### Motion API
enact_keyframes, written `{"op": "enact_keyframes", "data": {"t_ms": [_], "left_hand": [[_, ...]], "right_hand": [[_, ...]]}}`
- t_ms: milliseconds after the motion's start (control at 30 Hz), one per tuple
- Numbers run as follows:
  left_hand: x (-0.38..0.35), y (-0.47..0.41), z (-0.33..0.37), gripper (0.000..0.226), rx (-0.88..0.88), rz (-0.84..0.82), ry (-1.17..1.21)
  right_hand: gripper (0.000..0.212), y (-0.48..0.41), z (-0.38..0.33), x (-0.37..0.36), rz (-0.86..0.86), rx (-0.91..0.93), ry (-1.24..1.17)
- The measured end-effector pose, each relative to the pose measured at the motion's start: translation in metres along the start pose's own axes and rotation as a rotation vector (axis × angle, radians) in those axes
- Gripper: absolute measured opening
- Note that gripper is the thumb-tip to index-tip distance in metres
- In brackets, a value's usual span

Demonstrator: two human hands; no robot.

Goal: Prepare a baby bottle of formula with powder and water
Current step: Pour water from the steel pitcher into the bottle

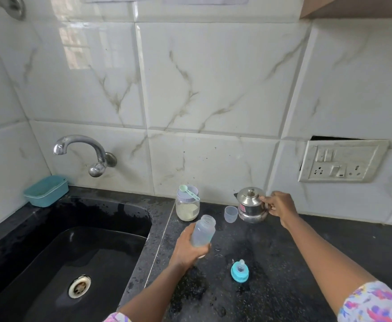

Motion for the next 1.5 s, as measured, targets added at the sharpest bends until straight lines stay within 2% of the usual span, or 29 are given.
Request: {"op": "enact_keyframes", "data": {"t_ms": [133,400,600,767,933,1200,1500], "left_hand": [[0.005,0.005,0.021,0.052,-0.004,0.022,0.069],[0.018,0.019,0.059,0.046,-0.082,0.069,0.091],[0.026,0.033,0.079,0.052,-0.125,0.073,0.129],[0.036,0.039,0.092,0.059,-0.147,0.053,0.103],[0.037,0.037,0.093,0.066,-0.149,0.019,0.069],[0.035,0.042,0.098,0.062,-0.151,-0.09,0.142],[0.037,0.034,0.099,0.064,-0.126,-0.074,0.178]], "right_hand": [[0.03,0.018,-0.059,-0.007,-0.15,0.098,0.075],[0.048,0.075,-0.139,-0.035,-0.396,0.415,0.436],[0.052,0.106,-0.163,-0.051,-0.419,0.567,0.684],[0.054,0.118,-0.174,-0.058,-0.432,0.664,0.767],[0.049,0.134,-0.184,-0.065,-0.403,0.766,0.982],[0.048,0.148,-0.191,-0.076,-0.411,0.933,1.274],[0.048,0.148,-0.204,-0.084,-0.405,1.053,1.35]]}}
Point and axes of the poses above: each hand's wrist, its own y-axis away from the middle knuckle, its own x-axis out of the back of the hand, z = x × y, the point moved 2 cm from there along -y, towards the middle knuckle, and after that the axes turned 12 degrees about -y, right-handed, at the moved point
